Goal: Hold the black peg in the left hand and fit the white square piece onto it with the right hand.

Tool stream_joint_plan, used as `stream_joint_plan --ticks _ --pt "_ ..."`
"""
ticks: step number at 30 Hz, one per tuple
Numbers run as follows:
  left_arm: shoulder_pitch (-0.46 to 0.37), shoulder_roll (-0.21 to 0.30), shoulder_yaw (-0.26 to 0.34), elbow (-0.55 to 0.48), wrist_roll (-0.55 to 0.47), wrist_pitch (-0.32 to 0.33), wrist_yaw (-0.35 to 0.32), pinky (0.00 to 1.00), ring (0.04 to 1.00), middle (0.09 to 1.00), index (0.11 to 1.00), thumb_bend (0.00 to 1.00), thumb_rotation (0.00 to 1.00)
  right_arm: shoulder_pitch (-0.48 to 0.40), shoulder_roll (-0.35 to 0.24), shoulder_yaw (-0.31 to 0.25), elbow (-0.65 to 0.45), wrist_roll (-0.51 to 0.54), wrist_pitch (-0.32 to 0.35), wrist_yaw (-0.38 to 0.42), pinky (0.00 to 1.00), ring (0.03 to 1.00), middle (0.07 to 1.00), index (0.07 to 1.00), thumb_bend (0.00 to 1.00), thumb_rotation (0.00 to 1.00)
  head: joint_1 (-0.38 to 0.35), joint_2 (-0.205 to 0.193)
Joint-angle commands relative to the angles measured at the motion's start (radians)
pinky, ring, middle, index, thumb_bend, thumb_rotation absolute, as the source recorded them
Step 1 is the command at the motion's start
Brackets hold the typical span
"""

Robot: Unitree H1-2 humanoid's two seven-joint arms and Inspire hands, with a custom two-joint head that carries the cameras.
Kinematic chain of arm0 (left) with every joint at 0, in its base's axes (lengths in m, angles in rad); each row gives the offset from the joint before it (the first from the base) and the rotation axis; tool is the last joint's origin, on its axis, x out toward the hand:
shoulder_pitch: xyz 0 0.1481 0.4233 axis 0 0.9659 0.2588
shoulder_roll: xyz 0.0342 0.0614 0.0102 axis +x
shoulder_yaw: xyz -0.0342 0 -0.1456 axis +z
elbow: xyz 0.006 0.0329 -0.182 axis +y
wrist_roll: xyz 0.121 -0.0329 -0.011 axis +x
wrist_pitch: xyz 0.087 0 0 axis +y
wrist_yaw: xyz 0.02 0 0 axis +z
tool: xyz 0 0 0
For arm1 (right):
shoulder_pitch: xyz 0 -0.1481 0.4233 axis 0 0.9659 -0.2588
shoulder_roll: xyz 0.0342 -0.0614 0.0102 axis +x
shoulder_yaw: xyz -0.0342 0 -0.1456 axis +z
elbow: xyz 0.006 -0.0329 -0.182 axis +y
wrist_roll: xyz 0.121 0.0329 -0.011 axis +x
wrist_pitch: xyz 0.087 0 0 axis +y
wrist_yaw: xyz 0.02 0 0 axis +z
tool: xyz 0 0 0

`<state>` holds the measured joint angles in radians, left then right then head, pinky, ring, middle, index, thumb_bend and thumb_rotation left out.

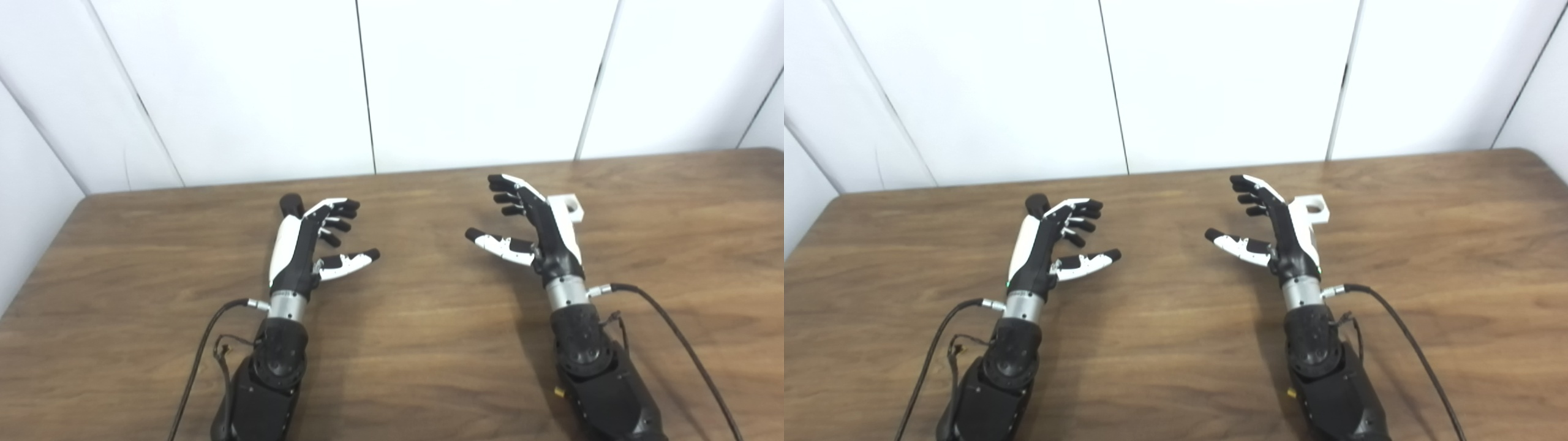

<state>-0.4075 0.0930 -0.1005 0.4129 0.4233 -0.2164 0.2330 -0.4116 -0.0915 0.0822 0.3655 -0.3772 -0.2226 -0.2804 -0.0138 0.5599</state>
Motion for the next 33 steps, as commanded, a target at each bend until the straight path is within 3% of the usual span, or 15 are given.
stream_joint_plan --ticks 1,8,17,25,33 --pt "-0.069 -0.002 0.005 -0.009 -0.004 -0.039 0.028 0.51 0.639 0.696 0.681 0.74 0.09 -0.029 0.0 -0.004 0.022 -0.004 -0.06 -0.027 0.68 0.741 0.774 0.774 0.68 0.23 0.001 0.0" --pt "-0.082 -0.006 0.001 -0.019 -0.005 -0.022 0.018 0.51 0.632 0.694 0.678 0.75 0.11 -0.028 0.0 -0.016 0.028 0.024 -0.07 -0.027 0.69 0.749 0.779 0.771 0.68 0.19 0.005 0.0" --pt "-0.041 -0.014 -0.005 -0.068 0.0 -0.001 0.007 0.51 0.629 0.686 0.68 0.76 0.12 -0.002 -0.01 -0.011 -0.035 0.014 -0.053 -0.01 0.68 0.747 0.775 0.769 0.69 0.17 0.006 0.005" --pt "0.0 -0.016 -0.008 -0.128 -0.006 0.035 -0.021 0.51 0.64 0.699 0.688 0.73 0.11 0.033 -0.012 -0.012 -0.099 0.019 -0.007 0.032 0.68 0.743 0.772 0.771 0.68 0.19 0.022 0.04" --pt "0.045 -0.01 -0.006 -0.172 -0.007 0.055 -0.041 0.51 0.644 0.697 0.681 0.74 0.09 0.066 -0.018 -0.003 -0.13 0.013 -0.004 0.057 0.69 0.749 0.772 0.77 0.68 0.15 0.024 0.065"
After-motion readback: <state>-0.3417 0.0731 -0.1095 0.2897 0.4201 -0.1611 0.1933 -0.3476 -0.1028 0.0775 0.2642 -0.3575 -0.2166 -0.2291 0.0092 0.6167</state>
